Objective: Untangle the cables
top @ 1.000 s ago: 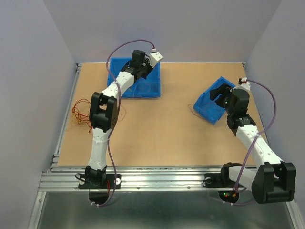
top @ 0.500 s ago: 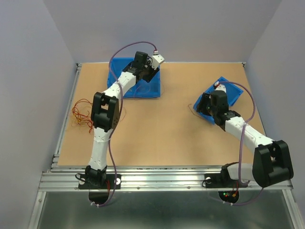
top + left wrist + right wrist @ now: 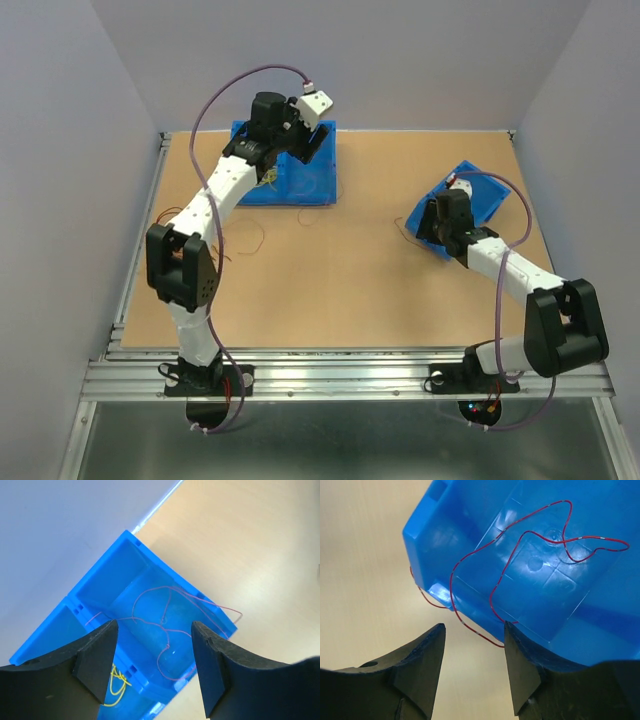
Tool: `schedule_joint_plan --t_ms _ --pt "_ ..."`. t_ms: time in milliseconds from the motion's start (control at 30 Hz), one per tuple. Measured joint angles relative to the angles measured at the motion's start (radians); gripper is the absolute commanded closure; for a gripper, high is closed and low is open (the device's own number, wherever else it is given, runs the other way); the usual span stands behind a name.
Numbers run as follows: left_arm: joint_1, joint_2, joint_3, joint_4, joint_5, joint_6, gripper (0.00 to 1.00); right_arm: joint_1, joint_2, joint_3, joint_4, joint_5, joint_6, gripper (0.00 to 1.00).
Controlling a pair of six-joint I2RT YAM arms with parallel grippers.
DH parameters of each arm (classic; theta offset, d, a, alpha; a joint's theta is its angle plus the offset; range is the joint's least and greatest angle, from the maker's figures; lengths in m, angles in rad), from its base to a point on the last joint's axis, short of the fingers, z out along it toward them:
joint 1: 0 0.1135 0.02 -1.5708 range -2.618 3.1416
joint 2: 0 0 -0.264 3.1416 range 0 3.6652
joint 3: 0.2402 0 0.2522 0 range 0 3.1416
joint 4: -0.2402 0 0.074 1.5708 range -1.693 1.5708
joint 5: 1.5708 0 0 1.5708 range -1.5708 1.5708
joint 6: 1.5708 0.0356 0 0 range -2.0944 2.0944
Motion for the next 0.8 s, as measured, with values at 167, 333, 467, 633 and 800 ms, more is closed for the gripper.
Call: schedule_joint_plan --t_ms 167,333,467,633,800 --pt "-0.018 -0.205 -0.229 0.085 0.023 -0.049 0.28 0.001 0.051 0.014 -0.006 0.011 -0.011 0.61" --pt "-0.064 -0.34 -0.422 0.166 0.051 -0.103 0.28 0.006 0.063 0.032 -0.009 0.016 -0.019 0.9" --pt "-0.092 -0.352 -0.508 0.206 0.069 -0.123 0.28 0.006 0.063 0.037 -0.008 0.016 -0.026 0.99" --pt "-0.102 -0.352 -0.588 0.229 0.079 -0.127 0.28 0.006 0.035 0.037 -0.008 0.027 -0.022 1.0" --pt "-0.102 -0.353 -0.636 0.272 0.086 -0.13 0.28 0.0 -0.014 0.047 -0.004 0.091 -0.002 0.99"
